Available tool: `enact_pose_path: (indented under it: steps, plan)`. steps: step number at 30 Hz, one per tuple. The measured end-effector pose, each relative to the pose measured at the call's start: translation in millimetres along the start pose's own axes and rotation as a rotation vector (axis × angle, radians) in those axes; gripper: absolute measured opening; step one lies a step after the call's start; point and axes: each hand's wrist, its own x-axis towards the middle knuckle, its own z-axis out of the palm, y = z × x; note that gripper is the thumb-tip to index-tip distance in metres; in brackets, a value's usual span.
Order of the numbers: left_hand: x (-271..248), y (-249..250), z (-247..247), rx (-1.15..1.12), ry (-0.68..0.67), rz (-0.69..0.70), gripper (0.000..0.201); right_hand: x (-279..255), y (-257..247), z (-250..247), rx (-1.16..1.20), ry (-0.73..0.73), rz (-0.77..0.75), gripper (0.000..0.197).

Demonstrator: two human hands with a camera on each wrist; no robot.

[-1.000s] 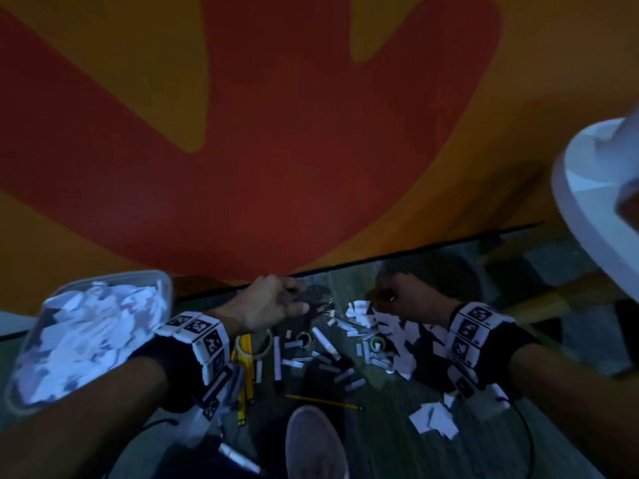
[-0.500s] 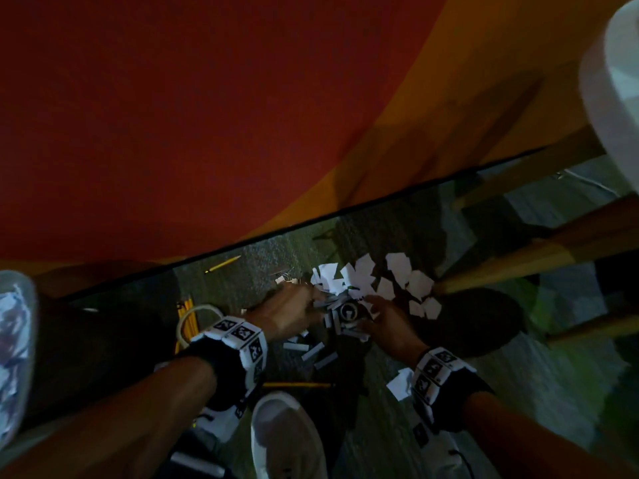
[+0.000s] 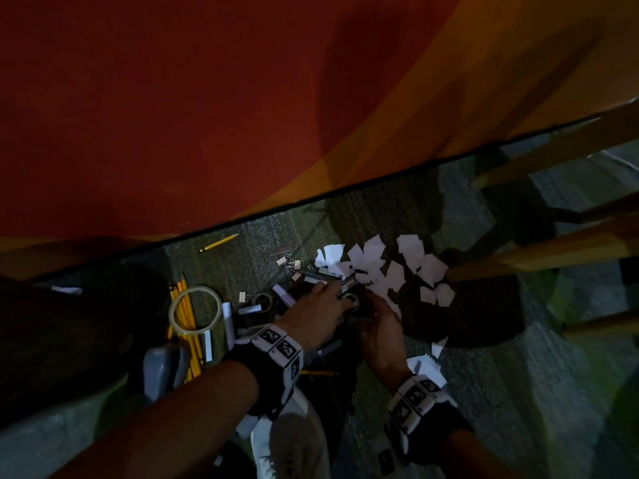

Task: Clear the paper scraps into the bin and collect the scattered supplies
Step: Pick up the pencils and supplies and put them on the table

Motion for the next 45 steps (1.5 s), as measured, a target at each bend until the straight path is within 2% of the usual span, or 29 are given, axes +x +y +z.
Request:
enact_pose_path:
  steps: [3,6,9,13,17,18,20,22,23,27,32,36,40,43,45]
  plan:
    - [4.9,6.9,9.1,0.071,0.046,-0.06,0.052,3.8,13.1,-4.9,-0.081,0.0,0.016,0.04]
    - [6.0,3.4,21.6,0.074,0.149,-0.096,0.038,8.9,30.4,-4.9,-0.188,-0.037,0.047,0.032]
    - [-2.7,-9.0,33.2,0.105,0.227,-0.085,0.035,16.4,29.7,-8.8,-0.228,-0.051,0.022,0.018]
    - [-20.6,-25.8,43.3,0.117,0.27,-0.108,0.032,31.1,12.2,-9.3,-0.125,-0.166,-0.007,0.024]
    - [-18.1,-35.3,39.6,0.04,0.292,-0.131,0.021,40.0,3.7,0.5,-0.138,-0.164,-0.046,0.03]
    - [-15.2,-34.1,36.4,0.008,0.321,-0.127,0.023,40.5,0.9,2.8,-0.107,-0.17,-0.055,0.031]
    - [-7.5,-28.3,32.3,-0.085,0.358,-0.095,0.043,40.3,-5.5,6.5,-0.085,-0.169,-0.105,0.031]
    - [-0.7,-22.6,31.3,-0.141,0.318,-0.053,0.059,39.2,-8.5,7.8,-0.12,-0.142,-0.184,0.031]
    - [1.7,-20.7,32.2,-0.125,0.284,-0.046,0.06,38.5,-10.3,6.9,-0.132,-0.134,-0.197,0.029]
    - [1.7,-21.1,36.9,0.008,0.231,-0.12,0.045,38.4,-17.1,7.3,-0.137,-0.128,-0.211,0.024]
    - [-7.6,-25.2,31.9,0.013,0.24,-0.18,0.046,44.9,-15.9,21.6,-0.161,-0.108,-0.182,0.021]
    - [-12.9,-29.1,23.6,-0.03,0.225,-0.237,0.056,43.8,-22.5,23.2,-0.17,-0.093,-0.211,0.025]
    - [-22.0,-43.8,16.4,-0.004,0.174,-0.34,0.047,42.6,-23.0,21.5,-0.135,-0.068,-0.172,0.03]
    - [-24.9,-55.2,16.0,-0.027,0.133,-0.329,0.047,39.6,-16.9,27.9,-0.175,-0.076,-0.179,0.017]
    - [-22.4,-59.2,14.1,-0.069,0.149,-0.31,0.04,38.7,-15.4,34.5,-0.235,-0.123,-0.189,0.016]
